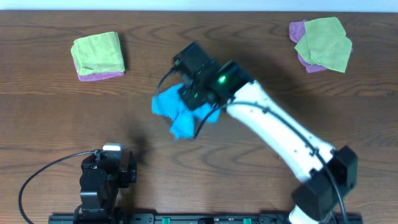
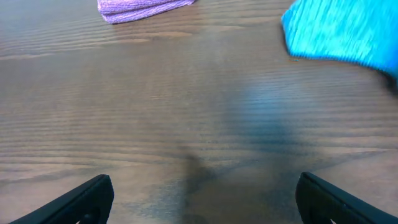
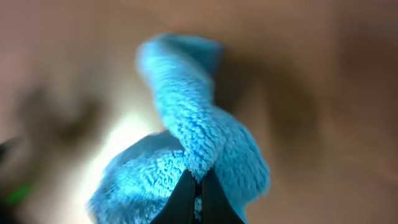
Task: Fold the cloth
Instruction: 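Lift the blue cloth with the right gripper and carry it to table center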
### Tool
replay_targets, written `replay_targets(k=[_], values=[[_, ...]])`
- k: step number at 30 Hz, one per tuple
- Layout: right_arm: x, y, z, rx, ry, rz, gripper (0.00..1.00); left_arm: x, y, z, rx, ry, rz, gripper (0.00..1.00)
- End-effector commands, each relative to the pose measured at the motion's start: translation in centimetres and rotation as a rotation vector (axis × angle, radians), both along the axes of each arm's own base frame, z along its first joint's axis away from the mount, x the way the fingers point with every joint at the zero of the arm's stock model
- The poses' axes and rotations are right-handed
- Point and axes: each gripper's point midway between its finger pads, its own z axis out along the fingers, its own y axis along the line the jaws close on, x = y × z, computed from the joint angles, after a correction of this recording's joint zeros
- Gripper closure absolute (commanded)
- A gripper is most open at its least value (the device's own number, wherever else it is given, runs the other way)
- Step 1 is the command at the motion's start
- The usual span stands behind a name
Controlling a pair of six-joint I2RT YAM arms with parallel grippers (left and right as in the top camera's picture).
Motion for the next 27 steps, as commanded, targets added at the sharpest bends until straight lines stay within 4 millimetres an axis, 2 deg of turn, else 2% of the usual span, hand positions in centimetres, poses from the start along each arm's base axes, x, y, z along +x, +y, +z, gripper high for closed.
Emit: replay_targets(k=[1, 2, 3, 5, 7, 9, 11, 14, 17, 20, 24, 27], values=[[7.3, -7.5, -0.6, -0.122, -0.127, -0.198, 0.37, -0.1, 0.3, -0.3, 0.022, 0.005, 0.011, 0.05], [9.0, -9.2, -0.8, -0.118, -0.145, -0.249, 0.01, -0.1, 0.3, -0.3, 0.022, 0.005, 0.011, 0.05], [10.3, -11.0, -1.0, -0.118, -0.155, -0.297, 0.01, -0.1, 0.3, -0.3, 0.022, 0.005, 0.011, 0.05], [11.8, -14.2, -1.3, -0.116, -0.154, -0.380, 0.01, -0.1, 0.3, -0.3, 0.022, 0.005, 0.011, 0.05], [12.2, -16.6, -1.2, -0.111, -0.142, -0.443, 0.01, -0.1, 0.3, -0.3, 0.022, 0.005, 0.011, 0.05], [12.0, -17.8, -0.7, -0.105, -0.131, -0.456, 0.01, -0.1, 0.3, -0.3, 0.022, 0.005, 0.011, 0.05], [11.0, -17.4, -0.3, -0.076, -0.101, -0.427, 0.01, -0.1, 0.3, -0.3, 0.022, 0.005, 0.011, 0.05], [9.3, -15.4, 0.2, -0.011, -0.043, -0.347, 0.01, -0.1, 0.3, -0.3, 0.022, 0.005, 0.011, 0.05], [6.6, -13.4, 0.1, 0.030, 0.048, -0.282, 0.01, -0.1, 0.3, -0.3, 0.022, 0.005, 0.011, 0.05], [3.6, -12.6, -1.0, 0.018, 0.171, -0.288, 0.01, -0.1, 0.3, -0.3, 0.022, 0.005, 0.011, 0.05], [1.3, -11.5, -2.5, 0.017, 0.263, -0.267, 0.01, -0.1, 0.3, -0.3, 0.022, 0.005, 0.011, 0.05], [-0.3, -11.5, -5.0, 0.012, 0.342, -0.267, 0.01, -0.1, 0.3, -0.3, 0.022, 0.005, 0.011, 0.05]])
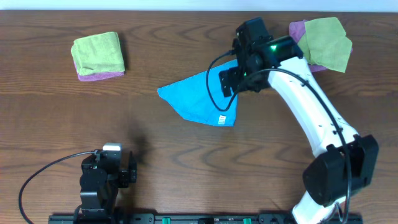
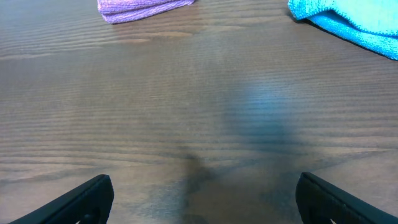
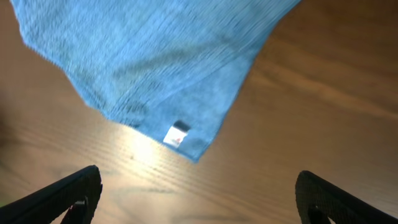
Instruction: Fold the cloth
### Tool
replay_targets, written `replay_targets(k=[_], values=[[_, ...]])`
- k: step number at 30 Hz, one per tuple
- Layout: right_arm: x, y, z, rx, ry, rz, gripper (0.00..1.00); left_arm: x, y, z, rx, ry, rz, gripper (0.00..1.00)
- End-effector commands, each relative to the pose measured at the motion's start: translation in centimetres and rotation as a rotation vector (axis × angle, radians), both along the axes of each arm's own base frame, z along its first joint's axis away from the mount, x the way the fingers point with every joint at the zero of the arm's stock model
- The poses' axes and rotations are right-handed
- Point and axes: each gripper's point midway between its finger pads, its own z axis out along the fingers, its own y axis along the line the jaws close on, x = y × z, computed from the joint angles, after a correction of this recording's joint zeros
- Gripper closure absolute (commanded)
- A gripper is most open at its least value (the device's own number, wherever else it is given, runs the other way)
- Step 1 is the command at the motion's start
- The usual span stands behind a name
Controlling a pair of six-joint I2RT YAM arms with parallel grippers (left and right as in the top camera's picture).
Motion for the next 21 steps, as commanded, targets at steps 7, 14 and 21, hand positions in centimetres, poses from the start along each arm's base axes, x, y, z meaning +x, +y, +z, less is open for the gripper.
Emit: replay_targets(k=[7, 14, 21], values=[[-3.5, 4.0, -5.9, 0.238, 0.130, 0.071, 0.01, -0.1, 0.1, -0.3, 0.013, 0.005, -0.003, 0.05], [-3.2, 7.5, -6.6, 0.311, 0.067, 0.089, 0.03, -0.1, -0.1, -0.3, 0.007, 0.005, -0.011, 0.05], [-2.2, 10.1, -7.1, 0.348, 0.028, 0.065, 0.01, -0.1, -0.1, -0.3, 0.007, 0.005, -0.011, 0.05]])
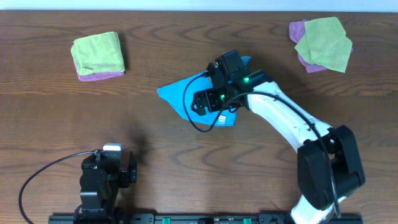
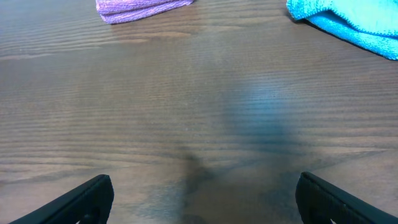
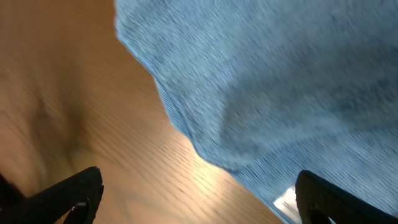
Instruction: Fold the cloth
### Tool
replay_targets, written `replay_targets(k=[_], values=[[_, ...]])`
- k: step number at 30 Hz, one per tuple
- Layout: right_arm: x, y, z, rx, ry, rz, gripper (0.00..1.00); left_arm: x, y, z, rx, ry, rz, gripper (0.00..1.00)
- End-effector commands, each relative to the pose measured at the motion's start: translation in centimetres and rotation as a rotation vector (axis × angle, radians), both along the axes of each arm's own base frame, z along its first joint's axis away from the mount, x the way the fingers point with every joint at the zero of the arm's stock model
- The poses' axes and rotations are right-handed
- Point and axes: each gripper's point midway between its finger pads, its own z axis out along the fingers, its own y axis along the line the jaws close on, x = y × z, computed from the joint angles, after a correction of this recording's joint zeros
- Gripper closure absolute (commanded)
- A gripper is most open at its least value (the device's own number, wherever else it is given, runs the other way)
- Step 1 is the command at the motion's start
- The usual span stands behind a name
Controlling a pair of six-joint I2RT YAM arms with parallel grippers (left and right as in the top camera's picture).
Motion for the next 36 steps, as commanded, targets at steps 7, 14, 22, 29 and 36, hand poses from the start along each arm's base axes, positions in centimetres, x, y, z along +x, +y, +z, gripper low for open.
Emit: replay_targets(k=[7, 14, 22, 29, 36], values=[[-0.4, 0.8, -2.8, -0.006, 0.090, -0.051, 0.01, -0.1, 0.0, -0.3, 0.009, 0.005, -0.007, 0.05], [-0.4, 0.9, -4.6, -0.021, 0.121, -0.059, 0.01, -0.1, 0.0, -0.3, 0.009, 0.005, -0.007, 0.05], [0.1, 1.4, -6.3, -0.016, 0.130, -0.076, 0.03, -0.1, 0.0, -0.3, 0.009, 0.005, -0.007, 0.05], [0.7, 1.6, -6.7, -0.012, 0.113, -0.077, 0.77, -0.1, 0.0, -0.3, 0.009, 0.005, -0.007, 0.05], [2.2, 2.1, -4.5, 0.010, 0.040, -0.067, 0.99, -0.1, 0.0, -0.3, 0.009, 0.005, -0.007, 0.05]])
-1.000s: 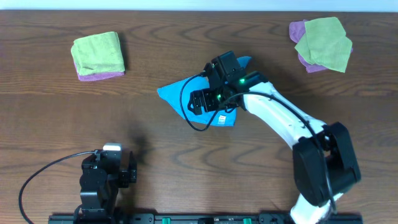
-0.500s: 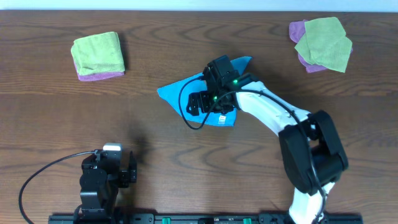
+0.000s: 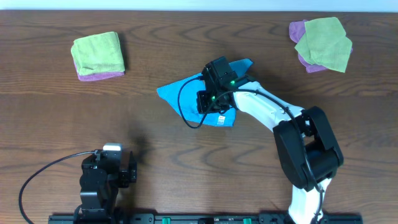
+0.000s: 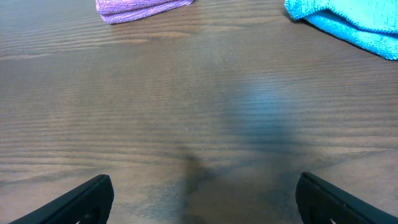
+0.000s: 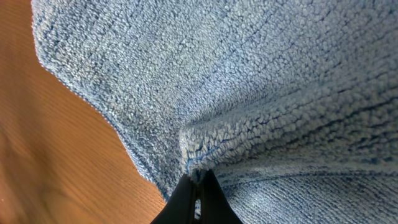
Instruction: Fold the cloth
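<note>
The blue cloth (image 3: 180, 93) lies spread on the middle of the wooden table; its near edge also shows at the top right of the left wrist view as blue cloth (image 4: 348, 25). My right gripper (image 3: 206, 102) is down on the cloth's near part and shut on a pinched ridge of the blue cloth (image 5: 261, 81); the fingertips (image 5: 198, 186) meet with fabric between them. My left gripper (image 4: 199, 199) stands open at the near left of the table, nothing between its fingers, well apart from the cloth.
A folded green-on-purple cloth pile (image 3: 97, 56) sits at the far left, its purple edge (image 4: 143, 6) in the left wrist view. A looser green and purple pile (image 3: 322, 43) lies at the far right. Bare wooden table (image 3: 56, 124) lies between.
My right gripper was open just above the cloth's near edge; now it is lowered and shut on a pinch of the blue cloth. The left arm has not moved.
First my right gripper held the blue cloth bunched up in the air over the table's middle. Then the cloth lay spread flat and the gripper was open at its far right. It then hovered open over the near edge, and now grips it.
</note>
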### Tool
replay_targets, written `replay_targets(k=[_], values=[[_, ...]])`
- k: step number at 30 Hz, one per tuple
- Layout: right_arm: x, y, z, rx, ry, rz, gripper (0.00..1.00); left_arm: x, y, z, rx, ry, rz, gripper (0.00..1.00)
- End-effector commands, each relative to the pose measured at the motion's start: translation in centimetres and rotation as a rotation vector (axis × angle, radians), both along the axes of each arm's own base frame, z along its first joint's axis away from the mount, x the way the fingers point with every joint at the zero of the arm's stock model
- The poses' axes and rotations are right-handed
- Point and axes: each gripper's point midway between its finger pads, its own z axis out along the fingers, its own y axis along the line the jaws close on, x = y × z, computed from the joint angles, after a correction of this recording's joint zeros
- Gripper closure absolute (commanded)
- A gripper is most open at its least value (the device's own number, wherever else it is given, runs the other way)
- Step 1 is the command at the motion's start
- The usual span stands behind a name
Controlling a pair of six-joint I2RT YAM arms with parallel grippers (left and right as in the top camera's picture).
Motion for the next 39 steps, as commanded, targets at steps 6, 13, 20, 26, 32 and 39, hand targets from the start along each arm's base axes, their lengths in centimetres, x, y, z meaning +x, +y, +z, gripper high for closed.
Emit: replay_targets(k=[6, 13, 20, 26, 32, 39], values=[[2.8, 1.8, 7.4, 0.082, -0.189, 0.035, 0.99, -0.1, -0.2, -0.3, 0.005, 0.006, -0.013, 0.05], [7.0, 2.7, 12.0, 0.105, -0.402, 0.012, 0.99, -0.1, -0.2, -0.3, 0.001, 0.006, -0.010, 0.05], [11.3, 3.4, 12.0, 0.111, -0.556, -0.042, 0.99, -0.1, -0.2, -0.3, -0.164, 0.000, 0.098, 0.05], [16.1, 4.4, 9.1, 0.083, -0.614, -0.036, 0.99, -0.1, -0.2, -0.3, -0.265, -0.004, 0.165, 0.05], [22.2, 5.5, 6.5, 0.022, -0.704, -0.071, 0.99, -0.2, -0.7, -0.4, -0.288, 0.004, 0.147, 0.05], [27.6, 4.2, 6.5, -0.100, -0.854, -0.212, 0.86, -0.7, -2.5, -0.8, -0.345, 0.049, 0.065, 0.05]])
